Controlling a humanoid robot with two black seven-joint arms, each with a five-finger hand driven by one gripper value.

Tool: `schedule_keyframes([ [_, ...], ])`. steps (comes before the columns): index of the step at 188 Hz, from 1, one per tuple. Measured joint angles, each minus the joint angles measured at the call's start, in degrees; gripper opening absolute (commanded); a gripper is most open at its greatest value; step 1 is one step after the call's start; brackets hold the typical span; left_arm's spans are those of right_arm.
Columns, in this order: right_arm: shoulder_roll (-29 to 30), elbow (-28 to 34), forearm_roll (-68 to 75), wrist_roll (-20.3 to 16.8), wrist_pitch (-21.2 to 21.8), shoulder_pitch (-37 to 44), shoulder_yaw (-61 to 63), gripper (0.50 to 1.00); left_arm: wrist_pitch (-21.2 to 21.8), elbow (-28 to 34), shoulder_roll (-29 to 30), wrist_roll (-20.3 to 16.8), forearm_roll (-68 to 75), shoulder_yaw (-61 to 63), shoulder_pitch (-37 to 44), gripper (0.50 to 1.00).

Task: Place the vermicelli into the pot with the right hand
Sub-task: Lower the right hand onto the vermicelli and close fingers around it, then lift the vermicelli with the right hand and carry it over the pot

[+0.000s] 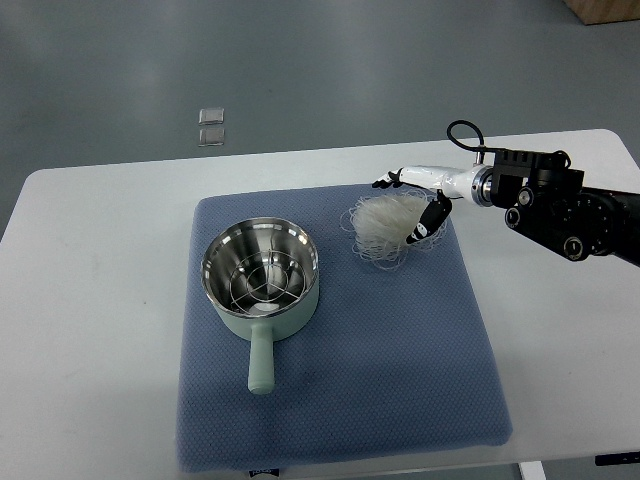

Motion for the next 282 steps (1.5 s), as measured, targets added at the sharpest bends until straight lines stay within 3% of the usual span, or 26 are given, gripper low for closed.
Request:
schedule_keyframes([
  [35,0.7,-0.2,0.0,0.0,-0.6,-0.2,-1.4,0.891,0.0,0.0,0.0,0.0,0.0,0.0,0.0,1.0],
  [54,0.7,-0.2,0.0,0.1,-0.7,-0.2,-1.5,0.77,0.0,0.0,0.0,0.0,0.0,0.0,0.0,1.0],
  [71,0.7,-0.2,0.0,0.5,-0.7,-0.2,-1.6,0.623,0.0,0.0,0.0,0.0,0.0,0.0,0.0,1.0],
  [91,0.6,-0.2,0.0,1.7,-0.7,-0.1,-1.6,0.5,0.0,0.0,0.0,0.0,0.0,0.0,0.0,1.0],
  [204,-2.5,2.6,0.4,6.8,-0.1,5.4,-1.1,0.5,0.0,-0.1,0.0,0.0,0.0,-0.1,0.0,1.0],
  [282,-7.3,16.2,1.2,13.0,0.6,13.9,-0.4,0.5,-0.1,-0.1,0.0,0.0,0.0,-0.2,0.0,1.0],
])
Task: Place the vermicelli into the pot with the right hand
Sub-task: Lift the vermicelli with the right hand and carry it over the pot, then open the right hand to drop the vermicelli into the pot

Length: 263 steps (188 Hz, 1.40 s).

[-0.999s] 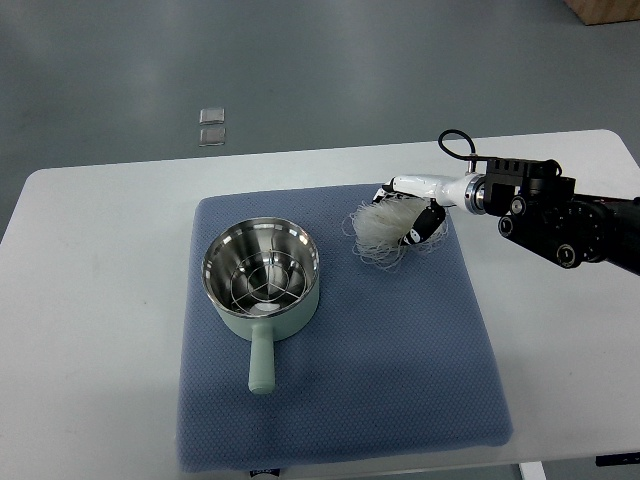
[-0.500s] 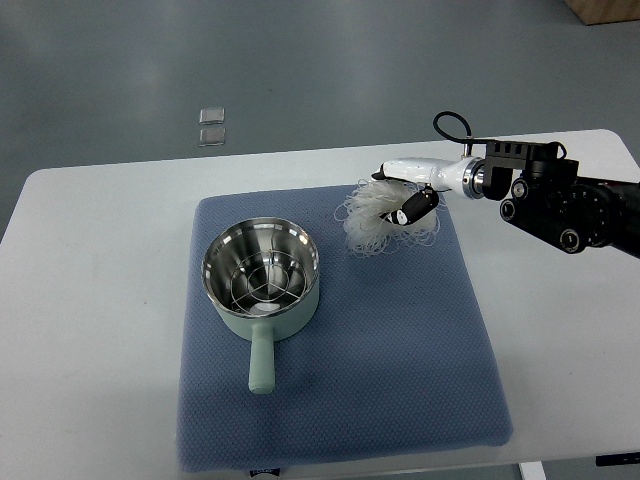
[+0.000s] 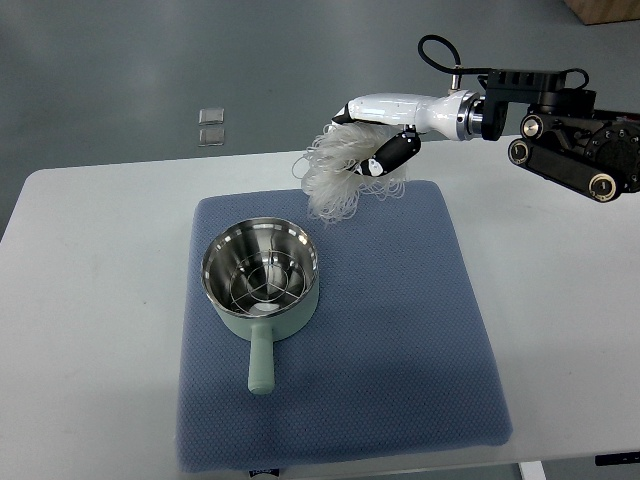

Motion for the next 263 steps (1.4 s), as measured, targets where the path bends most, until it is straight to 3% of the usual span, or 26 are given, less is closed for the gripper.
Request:
schedule_keyframes([
  [50,4.1,2.5,0.0,2.3,1.5,4.5,0.0,0.5,0.0,0.0,0.0,0.0,0.0,0.0,0.0,1.0],
  [109,11.6,0.0,-0.8,1.5,1.0,1.7,-0.6,0.5,0.0,0.0,0.0,0.0,0.0,0.2,0.0,1.0],
  [114,11.8,-0.2,-0.8,1.5,1.0,1.3,-0.7,0.584,0.0,0.0,0.0,0.0,0.0,0.2,0.0,1.0],
  [122,12.0,-0.5,-0.8,1.5,1.0,0.6,-0.7,0.649,0.0,0.0,0.0,0.0,0.0,0.2,0.0,1.0],
  [139,12.2,-0.7,-0.6,1.5,1.0,-1.1,-0.7,0.69,0.0,0.0,0.0,0.0,0.0,0.2,0.0,1.0],
  [150,12.3,-0.7,-0.5,1.5,1.0,-2.0,-0.7,0.799,0.0,0.0,0.0,0.0,0.0,0.2,0.0,1.0],
  [172,12.3,-0.8,0.0,1.5,1.0,-3.3,-0.7,0.903,0.0,0.0,0.0,0.0,0.0,0.2,0.0,1.0],
  [263,9.7,-0.9,7.0,1.7,0.9,-4.0,2.3,0.921,0.0,0.0,0.0,0.0,0.0,0.2,0.0,1.0],
])
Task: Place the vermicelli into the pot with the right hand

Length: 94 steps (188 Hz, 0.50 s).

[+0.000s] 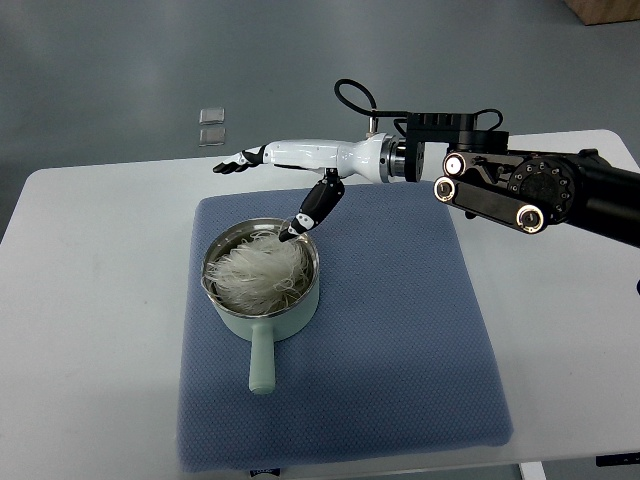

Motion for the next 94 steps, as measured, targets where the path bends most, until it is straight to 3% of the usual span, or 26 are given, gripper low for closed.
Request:
schedule_keyframes([
  [26,-3.2,-1.9,12.1,-1.0,0.3,-1.7,2.3,0.924,0.0,0.0,0.0,0.0,0.0,0.0,0.0,1.0],
  [62,-6.3,-5.0,32.0,-10.0,1.1,-8.3,10.9,0.924,0.0,0.0,0.0,0.0,0.0,0.0,0.0,1.0],
  [94,-6.7,-5.8,40.5,-12.8,1.6,-16.6,19.4,0.924,0.0,0.0,0.0,0.0,0.0,-0.2,0.0,1.0],
])
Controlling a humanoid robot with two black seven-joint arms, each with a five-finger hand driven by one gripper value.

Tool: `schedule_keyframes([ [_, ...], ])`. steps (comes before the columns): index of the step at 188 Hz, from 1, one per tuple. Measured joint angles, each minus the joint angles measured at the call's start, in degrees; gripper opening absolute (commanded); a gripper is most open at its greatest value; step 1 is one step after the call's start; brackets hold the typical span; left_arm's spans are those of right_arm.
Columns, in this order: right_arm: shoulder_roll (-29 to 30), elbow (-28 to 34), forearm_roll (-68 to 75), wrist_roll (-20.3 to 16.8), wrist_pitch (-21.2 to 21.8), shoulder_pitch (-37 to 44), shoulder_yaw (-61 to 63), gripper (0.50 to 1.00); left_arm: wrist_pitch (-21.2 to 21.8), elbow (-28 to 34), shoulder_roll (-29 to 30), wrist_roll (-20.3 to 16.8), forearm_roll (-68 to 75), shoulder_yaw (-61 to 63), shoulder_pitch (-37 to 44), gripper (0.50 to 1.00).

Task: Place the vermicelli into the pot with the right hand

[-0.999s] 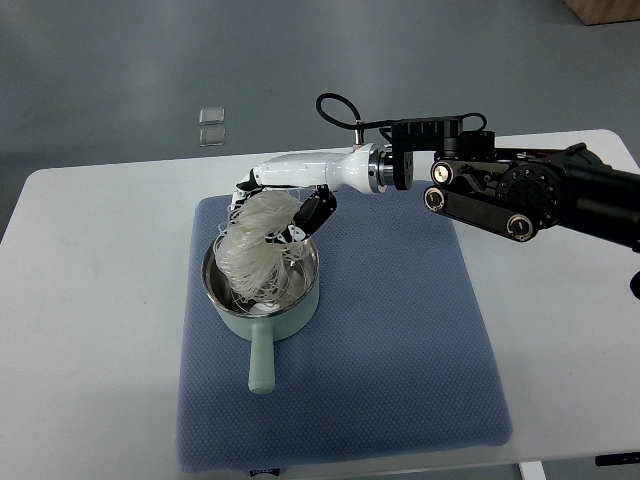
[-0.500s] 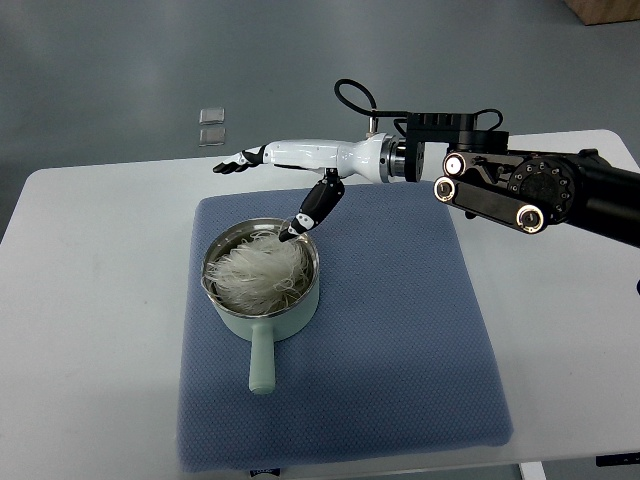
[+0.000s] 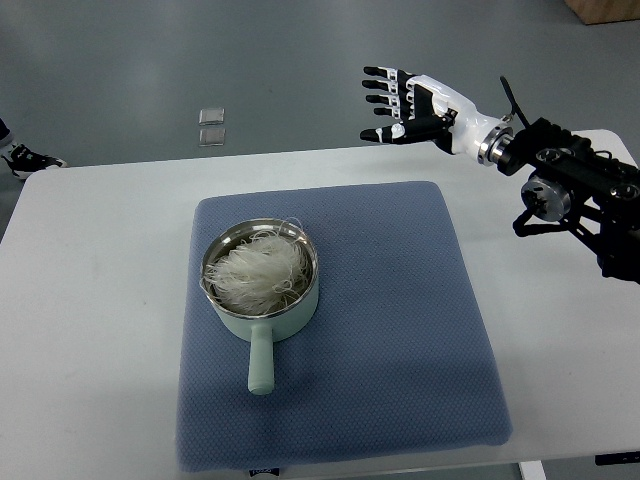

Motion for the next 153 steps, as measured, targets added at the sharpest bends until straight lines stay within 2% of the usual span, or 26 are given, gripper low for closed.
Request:
schedule_keyframes([
  [38,2.1,-1.1,13.4,-7.0,1.2,-7.5,6.8,0.924,0.0,-0.1,0.0,0.0,0.0,0.0,0.0,1.0],
  [56,2.7,-1.2,19.9,-9.0,1.3,-9.6,7.3,0.924,0.0,-0.1,0.0,0.0,0.0,0.0,0.0,1.0],
  [153,2.9,-0.9,23.9,-8.7,1.3,-11.6,8.2,0.924,0.0,0.0,0.0,0.0,0.0,0.2,0.0,1.0],
])
